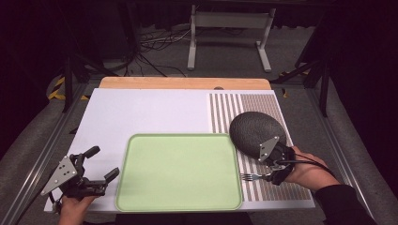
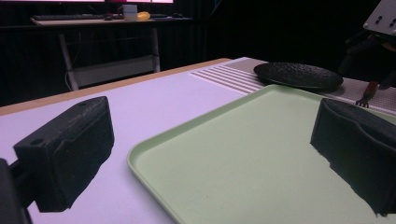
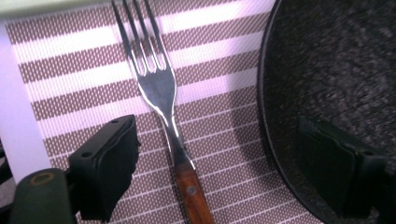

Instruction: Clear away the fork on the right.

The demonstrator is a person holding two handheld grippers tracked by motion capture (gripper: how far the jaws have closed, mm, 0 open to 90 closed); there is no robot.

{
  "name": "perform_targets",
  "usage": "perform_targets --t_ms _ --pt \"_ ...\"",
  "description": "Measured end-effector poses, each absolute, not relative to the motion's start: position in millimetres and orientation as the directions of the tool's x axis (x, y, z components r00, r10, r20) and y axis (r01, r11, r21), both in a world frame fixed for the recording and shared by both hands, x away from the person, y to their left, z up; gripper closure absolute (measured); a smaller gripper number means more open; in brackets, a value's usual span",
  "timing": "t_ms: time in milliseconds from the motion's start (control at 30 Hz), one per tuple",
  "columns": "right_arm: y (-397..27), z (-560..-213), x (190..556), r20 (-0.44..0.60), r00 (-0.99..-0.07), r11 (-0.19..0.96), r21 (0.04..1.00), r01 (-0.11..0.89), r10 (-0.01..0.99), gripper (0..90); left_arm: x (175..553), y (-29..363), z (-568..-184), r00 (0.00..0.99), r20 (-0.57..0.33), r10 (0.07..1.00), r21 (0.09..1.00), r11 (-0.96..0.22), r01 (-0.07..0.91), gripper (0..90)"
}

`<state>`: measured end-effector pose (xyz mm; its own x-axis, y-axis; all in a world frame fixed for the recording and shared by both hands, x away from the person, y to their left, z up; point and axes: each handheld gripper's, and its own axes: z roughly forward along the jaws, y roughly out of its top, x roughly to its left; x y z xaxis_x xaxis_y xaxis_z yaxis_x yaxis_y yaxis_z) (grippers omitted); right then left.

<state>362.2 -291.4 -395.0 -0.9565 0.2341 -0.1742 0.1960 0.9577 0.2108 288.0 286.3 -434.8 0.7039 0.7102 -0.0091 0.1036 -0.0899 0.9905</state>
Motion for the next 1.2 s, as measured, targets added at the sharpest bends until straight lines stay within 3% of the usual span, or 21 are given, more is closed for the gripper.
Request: perform_targets --t_ms 633,1200 --pt "-291 -408 363 -0.106 -0.979 0.983 0.075 0.166 0.173 28.7 288 286 -435 0.703 -0.017 0.711 0.991 -0.080 0.105 0.1" --pt "-293 -412 364 -0.050 -0.991 0.992 -0.008 0.126 0.126 59.2 288 286 -435 0.708 -0.013 0.707 0.991 -0.086 0.104 0.1"
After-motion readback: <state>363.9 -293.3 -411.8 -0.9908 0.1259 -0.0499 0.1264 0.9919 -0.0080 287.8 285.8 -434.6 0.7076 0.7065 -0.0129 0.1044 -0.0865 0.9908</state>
